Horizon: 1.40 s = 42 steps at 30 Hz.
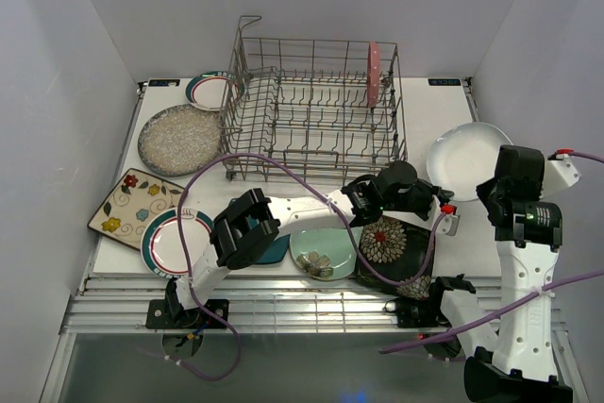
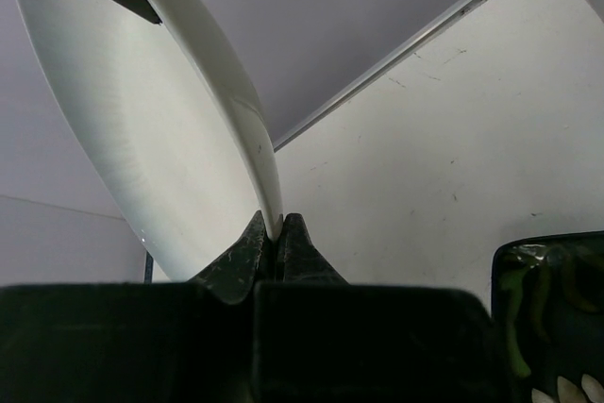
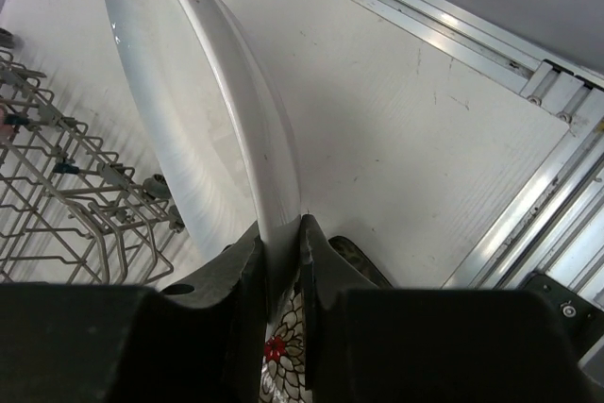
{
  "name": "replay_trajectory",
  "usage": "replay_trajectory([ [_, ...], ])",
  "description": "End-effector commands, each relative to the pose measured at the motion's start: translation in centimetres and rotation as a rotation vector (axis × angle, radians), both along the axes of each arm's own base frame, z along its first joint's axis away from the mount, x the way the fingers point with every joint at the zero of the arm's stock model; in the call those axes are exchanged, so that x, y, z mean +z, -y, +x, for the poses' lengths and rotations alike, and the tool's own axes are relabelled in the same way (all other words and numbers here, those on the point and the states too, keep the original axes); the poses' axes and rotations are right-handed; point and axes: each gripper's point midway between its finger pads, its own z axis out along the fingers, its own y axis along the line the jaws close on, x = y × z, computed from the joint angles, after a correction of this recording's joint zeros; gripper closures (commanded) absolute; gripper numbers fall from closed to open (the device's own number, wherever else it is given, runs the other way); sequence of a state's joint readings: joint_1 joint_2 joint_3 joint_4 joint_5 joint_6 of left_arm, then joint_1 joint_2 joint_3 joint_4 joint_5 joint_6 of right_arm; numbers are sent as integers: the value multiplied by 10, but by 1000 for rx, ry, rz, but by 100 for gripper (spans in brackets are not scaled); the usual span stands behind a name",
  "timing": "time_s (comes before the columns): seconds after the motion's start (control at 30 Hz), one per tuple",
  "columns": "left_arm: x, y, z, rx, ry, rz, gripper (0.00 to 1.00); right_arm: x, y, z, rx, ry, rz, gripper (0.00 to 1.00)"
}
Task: Load the plates into the dish rack
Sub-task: Insert the plate into the dish rack.
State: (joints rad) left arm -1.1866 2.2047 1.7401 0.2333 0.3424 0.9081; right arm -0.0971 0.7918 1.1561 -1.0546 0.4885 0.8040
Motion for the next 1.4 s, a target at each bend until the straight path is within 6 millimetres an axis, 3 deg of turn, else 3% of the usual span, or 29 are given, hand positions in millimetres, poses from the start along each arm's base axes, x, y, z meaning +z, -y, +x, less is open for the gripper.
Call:
replay_trajectory([
  [0.0,55,4,20,81,83,-129,100,91,-13,32,76,406,12,92],
  [0.27,72,-1,39,138,118,-193,100,119,-15,29,129,473,-49,92],
  [0.43,97,0,45,163,162,-256,100,138,-22,33,195,525,-75,92],
  [0.73,123,-12,58,244,186,-344,100,187,-59,39,484,676,-195,92],
  [1.0,150,-35,77,345,210,-446,100,200,-71,47,573,665,-190,92],
  [1.37,161,-58,95,395,177,-482,100,215,-85,62,650,676,-160,92],
])
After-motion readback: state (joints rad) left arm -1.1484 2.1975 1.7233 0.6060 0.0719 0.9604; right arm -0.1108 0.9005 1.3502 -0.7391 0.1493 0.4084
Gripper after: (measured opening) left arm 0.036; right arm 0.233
